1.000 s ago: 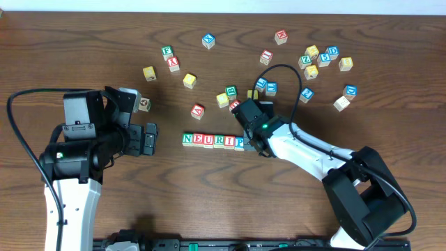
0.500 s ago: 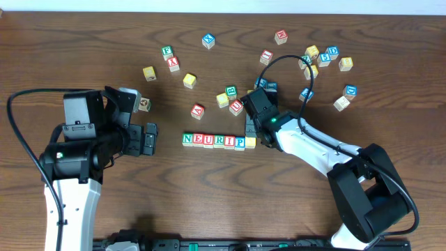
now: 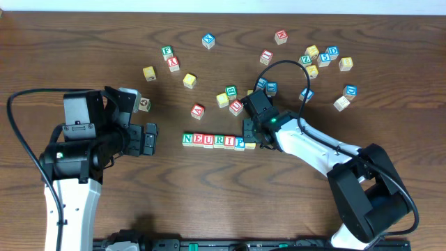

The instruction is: Spell out NEURIPS

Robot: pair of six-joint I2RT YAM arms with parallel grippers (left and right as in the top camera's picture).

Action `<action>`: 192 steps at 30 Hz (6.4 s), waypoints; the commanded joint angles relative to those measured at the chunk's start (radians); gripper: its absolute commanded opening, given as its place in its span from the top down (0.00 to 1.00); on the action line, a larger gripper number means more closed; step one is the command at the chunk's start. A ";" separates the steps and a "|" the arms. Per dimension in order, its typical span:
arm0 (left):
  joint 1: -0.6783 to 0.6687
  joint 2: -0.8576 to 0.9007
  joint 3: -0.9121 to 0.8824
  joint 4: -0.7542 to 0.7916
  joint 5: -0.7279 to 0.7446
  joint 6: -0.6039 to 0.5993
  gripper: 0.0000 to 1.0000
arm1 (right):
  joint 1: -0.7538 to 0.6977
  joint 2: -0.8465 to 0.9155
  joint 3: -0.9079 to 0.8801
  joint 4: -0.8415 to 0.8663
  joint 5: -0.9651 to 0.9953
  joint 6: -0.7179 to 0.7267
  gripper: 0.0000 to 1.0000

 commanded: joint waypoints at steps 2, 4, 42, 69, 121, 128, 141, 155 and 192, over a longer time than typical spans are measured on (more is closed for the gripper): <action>0.004 -0.006 0.020 -0.002 0.012 0.013 0.02 | 0.000 -0.016 -0.002 -0.010 -0.006 -0.013 0.99; 0.005 -0.006 0.020 -0.002 0.012 0.013 0.02 | 0.000 -0.016 -0.002 -0.010 -0.006 -0.013 0.99; 0.005 -0.006 0.020 -0.002 0.012 0.013 0.02 | 0.000 -0.016 -0.002 0.031 -0.104 -0.051 0.99; 0.005 -0.006 0.020 -0.002 0.012 0.013 0.02 | -0.016 -0.016 -0.002 -0.019 0.095 -0.022 0.98; 0.005 -0.006 0.020 -0.002 0.012 0.013 0.02 | -0.038 -0.016 -0.002 -0.095 -0.094 0.057 0.99; 0.004 -0.006 0.020 -0.002 0.012 0.013 0.02 | -0.038 -0.016 -0.002 -0.095 -0.097 0.067 0.99; 0.005 -0.006 0.020 -0.002 0.012 0.013 0.02 | -0.038 -0.016 -0.002 -0.094 -0.112 0.078 0.99; 0.004 -0.006 0.020 -0.002 0.012 0.013 0.02 | -0.038 -0.016 -0.002 -0.092 -0.115 0.093 0.99; 0.004 -0.006 0.020 -0.002 0.012 0.013 0.02 | -0.042 -0.016 -0.003 -0.109 0.039 0.092 0.99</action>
